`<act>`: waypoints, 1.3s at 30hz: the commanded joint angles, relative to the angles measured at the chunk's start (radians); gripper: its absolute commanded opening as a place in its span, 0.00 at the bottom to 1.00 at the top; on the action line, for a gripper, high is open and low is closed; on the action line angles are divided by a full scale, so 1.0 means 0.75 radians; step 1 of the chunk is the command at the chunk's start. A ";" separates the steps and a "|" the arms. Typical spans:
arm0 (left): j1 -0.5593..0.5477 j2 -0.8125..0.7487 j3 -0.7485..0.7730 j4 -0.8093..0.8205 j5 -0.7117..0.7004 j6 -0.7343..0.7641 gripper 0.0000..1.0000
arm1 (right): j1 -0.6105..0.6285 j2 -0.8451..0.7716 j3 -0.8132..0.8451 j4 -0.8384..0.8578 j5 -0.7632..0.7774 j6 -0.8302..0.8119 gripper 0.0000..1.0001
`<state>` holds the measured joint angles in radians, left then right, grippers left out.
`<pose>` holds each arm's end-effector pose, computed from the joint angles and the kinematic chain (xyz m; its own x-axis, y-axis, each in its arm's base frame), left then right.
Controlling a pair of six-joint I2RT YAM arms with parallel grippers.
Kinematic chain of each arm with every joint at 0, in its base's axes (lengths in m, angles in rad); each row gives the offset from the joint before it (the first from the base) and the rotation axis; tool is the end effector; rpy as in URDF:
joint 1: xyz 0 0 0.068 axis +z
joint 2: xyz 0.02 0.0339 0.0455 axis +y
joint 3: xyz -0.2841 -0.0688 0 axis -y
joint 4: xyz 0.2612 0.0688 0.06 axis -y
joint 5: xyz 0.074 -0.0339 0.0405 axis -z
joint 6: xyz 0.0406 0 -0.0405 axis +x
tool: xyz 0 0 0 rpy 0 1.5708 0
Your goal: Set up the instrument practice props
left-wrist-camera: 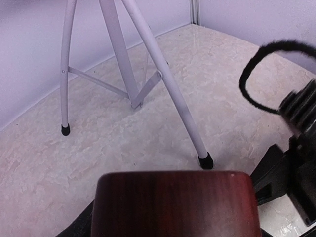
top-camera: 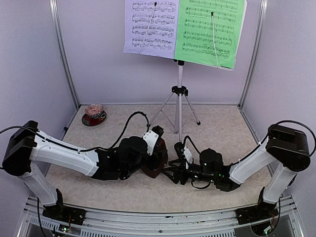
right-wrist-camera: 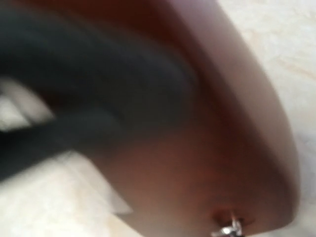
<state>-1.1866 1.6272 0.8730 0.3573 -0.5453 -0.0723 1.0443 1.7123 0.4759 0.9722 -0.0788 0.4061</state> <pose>0.1574 -0.3330 0.2200 -0.1888 0.3023 -0.9343 0.6013 0.7878 0.1334 0.1545 0.2722 0.1378 -0.4761 -0.0355 -0.8787 -0.7750 0.4890 0.4002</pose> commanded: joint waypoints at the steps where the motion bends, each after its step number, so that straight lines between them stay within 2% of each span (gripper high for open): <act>1: 0.010 0.029 0.081 -0.013 0.075 -0.048 0.16 | 0.007 -0.121 -0.056 -0.018 -0.025 -0.005 0.65; 4: 0.029 0.039 0.078 -0.023 0.146 -0.056 0.18 | 0.006 -0.206 -0.079 -0.084 0.012 -0.033 0.71; 7: 0.040 0.039 0.059 -0.010 0.209 -0.061 0.24 | 0.003 -0.300 -0.083 -0.161 0.063 -0.060 0.76; 15: 0.042 -0.008 0.005 0.030 0.277 -0.056 0.67 | -0.011 -0.489 -0.015 -0.356 0.162 -0.098 0.84; 20: 0.051 -0.096 -0.096 0.115 0.251 -0.073 0.80 | -0.018 -0.558 0.029 -0.423 0.173 -0.107 0.85; 31: 0.058 -0.328 -0.379 0.385 0.310 -0.074 0.94 | -0.021 -0.542 0.222 -0.571 0.218 -0.157 0.87; 39: 0.062 -0.339 -0.450 0.508 0.324 -0.055 0.87 | -0.041 -0.432 0.395 -0.651 0.144 -0.165 0.85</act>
<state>-1.1458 1.3804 0.5518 0.6479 -0.3187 -0.1265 1.0351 1.3430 0.7063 0.5343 0.0666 0.2890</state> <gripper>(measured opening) 0.890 0.848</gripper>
